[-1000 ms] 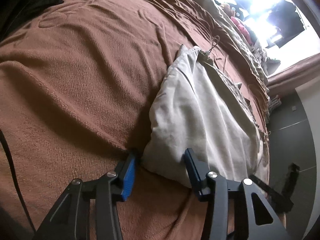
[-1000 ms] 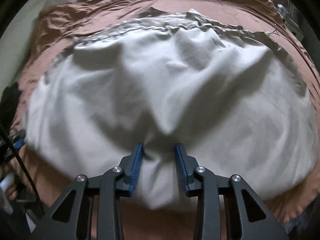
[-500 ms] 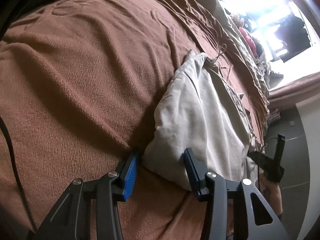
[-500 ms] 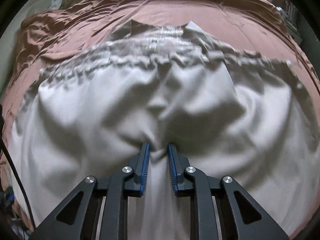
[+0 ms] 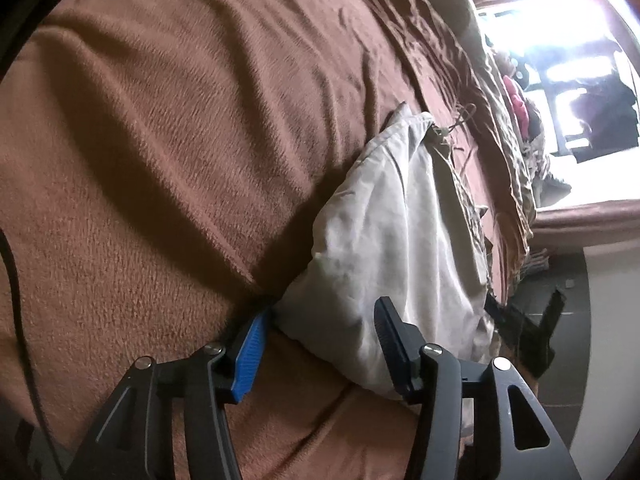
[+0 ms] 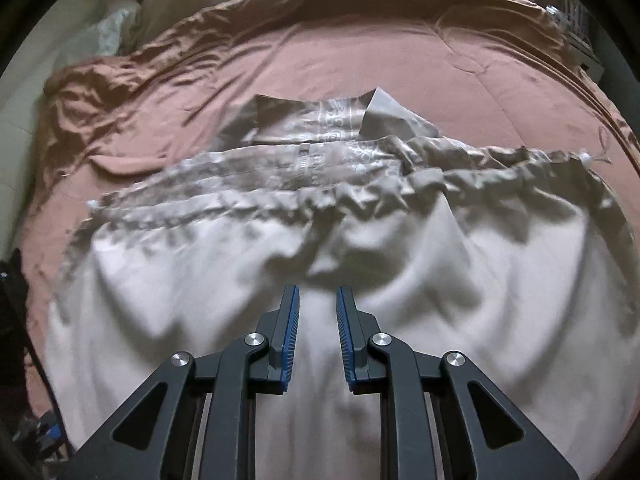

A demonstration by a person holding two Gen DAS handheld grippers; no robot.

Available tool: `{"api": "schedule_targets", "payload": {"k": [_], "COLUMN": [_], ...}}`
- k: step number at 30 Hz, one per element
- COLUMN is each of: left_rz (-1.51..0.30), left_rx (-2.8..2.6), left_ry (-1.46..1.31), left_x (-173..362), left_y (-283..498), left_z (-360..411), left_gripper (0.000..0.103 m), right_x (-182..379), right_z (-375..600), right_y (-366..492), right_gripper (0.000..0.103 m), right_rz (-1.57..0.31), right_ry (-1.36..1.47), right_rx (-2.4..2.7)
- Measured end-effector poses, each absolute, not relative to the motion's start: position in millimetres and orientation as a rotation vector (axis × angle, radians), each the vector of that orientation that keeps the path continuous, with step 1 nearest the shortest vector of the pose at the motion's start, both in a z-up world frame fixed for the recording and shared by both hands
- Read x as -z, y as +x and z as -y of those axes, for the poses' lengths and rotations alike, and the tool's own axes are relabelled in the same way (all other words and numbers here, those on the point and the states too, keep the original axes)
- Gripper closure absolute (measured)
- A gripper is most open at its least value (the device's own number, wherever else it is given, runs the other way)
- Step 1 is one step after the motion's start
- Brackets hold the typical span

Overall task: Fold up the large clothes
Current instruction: 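Pinch the beige cloth with the right tool while the left tool presses its side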

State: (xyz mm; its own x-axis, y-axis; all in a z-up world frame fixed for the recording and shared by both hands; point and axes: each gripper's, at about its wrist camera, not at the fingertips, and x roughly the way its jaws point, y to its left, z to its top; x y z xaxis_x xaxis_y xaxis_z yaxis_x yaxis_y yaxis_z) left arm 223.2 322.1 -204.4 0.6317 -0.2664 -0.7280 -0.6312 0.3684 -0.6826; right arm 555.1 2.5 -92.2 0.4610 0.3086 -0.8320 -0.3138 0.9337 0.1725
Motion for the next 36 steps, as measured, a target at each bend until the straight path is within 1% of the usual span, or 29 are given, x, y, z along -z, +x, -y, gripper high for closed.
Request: {"api": "schedule_targets", "payload": {"k": [5,10,12,14,18,22,23,24,27,29,31,36], "left_rz": [-0.92,-0.915,-0.897,-0.871,-0.86,-0.76,-0.728,-0.698,-0.617,-0.625,-0.653,-0.759], "left_rx": [-0.235,-0.225,-0.227,-0.225,-0.212,-0.179,-0.161,-0.144,-0.072,-0.069,-0.085,-0.155], "left_ry": [-1.288,-1.298,-1.316,-1.312,-1.268,-1.282,-1.266,-1.248,-1.164,-1.089,-1.055,-1.057], "left_x": [208,215,218,221,216,204,196,189,164,155,157,188], "left_y": [218,224,227,230,227,213,210,208,205,209,215,229], "left_z": [-319,-315,-316,-316,-312,-313,-312,-311,-302,-294,-289,-289], "left_gripper": [0.047,0.046,0.039,0.036,0.036,0.036,0.037,0.04,0.043,0.043,0.043,0.043], "right_x": [86,97,106,113,130,125,124,122,117,117,119,117], "right_z": [13,24,24,27,37,40,40,42,44,44,46,55], "right_y": [508,463,447,437,425,407,404,401,392,383,377,370], "right_gripper": [0.087,0.087,0.087,0.087,0.087,0.087,0.087,0.087,0.087,0.087,0.087,0.087], "right_rz": [-1.004,-1.025,-1.032,-1.022,-1.055,-1.047,-1.042,-1.036,-1.019,-1.014,-1.021,-1.027], "right_ry": [0.072,0.163,0.169,0.2,0.207,0.197,0.195,0.192,0.182,0.168,0.153,0.171], "right_rx": [-0.456,-0.545,-0.564,-0.549,-0.549,-0.562,-0.563,-0.564,-0.571,-0.571,-0.578,-0.593]}}
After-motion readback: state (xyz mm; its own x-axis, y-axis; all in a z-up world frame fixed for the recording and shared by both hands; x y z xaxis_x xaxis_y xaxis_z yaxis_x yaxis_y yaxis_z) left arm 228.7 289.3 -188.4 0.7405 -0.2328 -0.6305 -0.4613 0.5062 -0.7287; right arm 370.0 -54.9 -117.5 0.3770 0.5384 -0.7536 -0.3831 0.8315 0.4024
